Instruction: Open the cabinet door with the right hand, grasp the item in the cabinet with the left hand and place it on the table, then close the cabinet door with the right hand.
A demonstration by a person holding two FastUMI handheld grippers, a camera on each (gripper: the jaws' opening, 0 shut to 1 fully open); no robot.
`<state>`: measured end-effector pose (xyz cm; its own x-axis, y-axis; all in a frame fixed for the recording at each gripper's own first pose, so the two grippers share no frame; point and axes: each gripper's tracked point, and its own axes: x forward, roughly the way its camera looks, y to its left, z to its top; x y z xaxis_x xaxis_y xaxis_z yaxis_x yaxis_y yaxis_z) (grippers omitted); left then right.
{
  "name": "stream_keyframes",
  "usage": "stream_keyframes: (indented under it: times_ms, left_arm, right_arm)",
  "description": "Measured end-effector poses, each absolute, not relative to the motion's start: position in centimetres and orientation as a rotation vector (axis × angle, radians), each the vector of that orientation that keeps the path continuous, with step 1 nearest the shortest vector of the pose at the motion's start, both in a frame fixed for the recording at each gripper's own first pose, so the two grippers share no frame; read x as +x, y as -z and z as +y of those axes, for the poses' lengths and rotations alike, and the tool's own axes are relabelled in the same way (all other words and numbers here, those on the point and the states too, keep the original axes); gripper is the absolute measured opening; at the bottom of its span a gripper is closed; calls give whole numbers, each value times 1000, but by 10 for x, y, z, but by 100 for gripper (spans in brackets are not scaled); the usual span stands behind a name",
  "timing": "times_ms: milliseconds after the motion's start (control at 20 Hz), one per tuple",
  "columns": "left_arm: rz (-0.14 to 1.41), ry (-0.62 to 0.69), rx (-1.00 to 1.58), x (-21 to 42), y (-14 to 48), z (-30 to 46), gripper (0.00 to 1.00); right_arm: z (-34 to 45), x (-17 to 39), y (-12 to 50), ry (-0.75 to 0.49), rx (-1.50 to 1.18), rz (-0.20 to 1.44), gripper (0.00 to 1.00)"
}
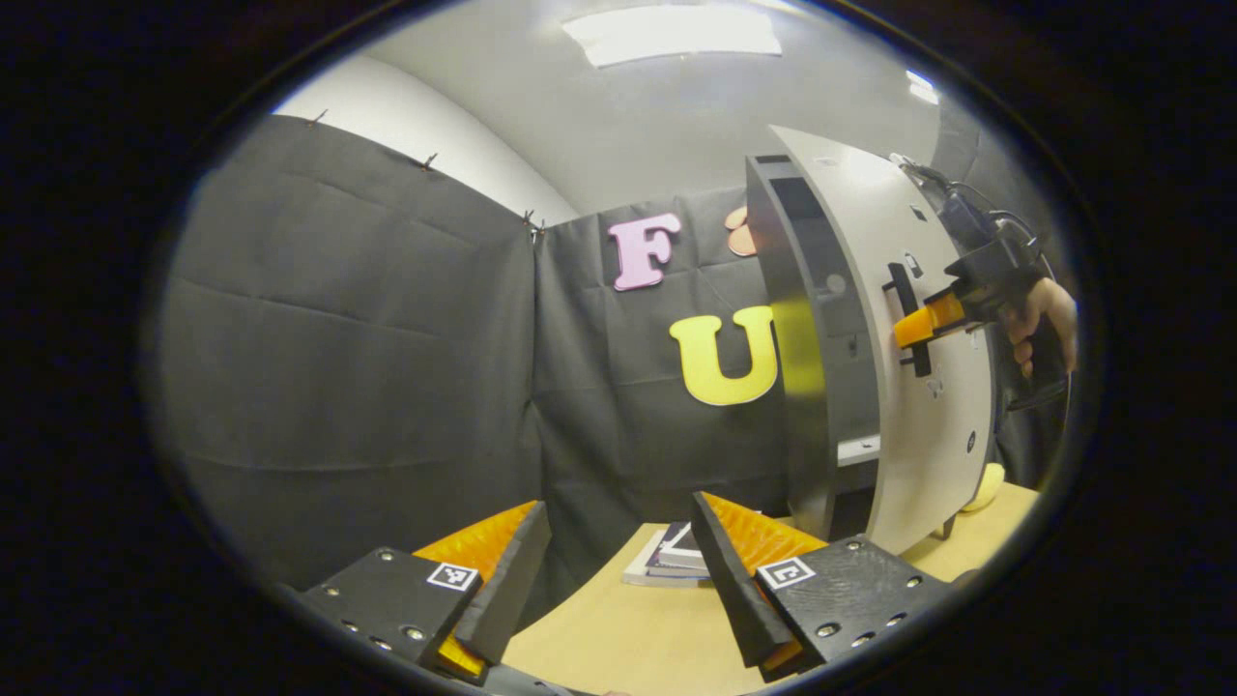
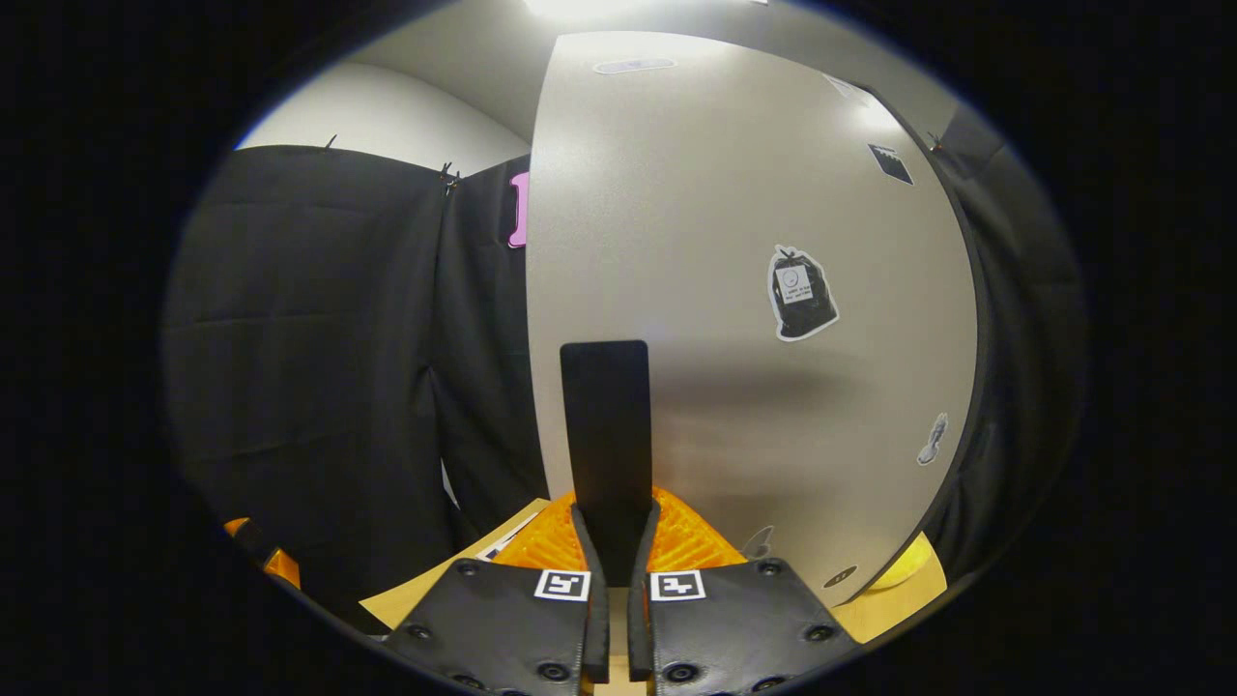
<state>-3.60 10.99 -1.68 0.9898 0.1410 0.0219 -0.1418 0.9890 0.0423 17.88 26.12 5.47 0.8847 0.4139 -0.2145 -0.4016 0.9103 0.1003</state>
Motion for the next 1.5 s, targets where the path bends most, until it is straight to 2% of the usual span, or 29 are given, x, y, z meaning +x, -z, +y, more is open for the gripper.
stream_keyframes:
  times_ms: [400,750,1500]
  left_arm:
    - [-31,-69,37,-24,10,70,89]
    - [-49,35,34,-10,-1,14,89]
    - [-57,235,-28,1,-9,-113,89]
  right_arm:
    - [249,159,-61,-508,60,257,7]
    - [236,157,-70,-532,54,260,8]
    - [175,132,-76,-483,35,256,8]
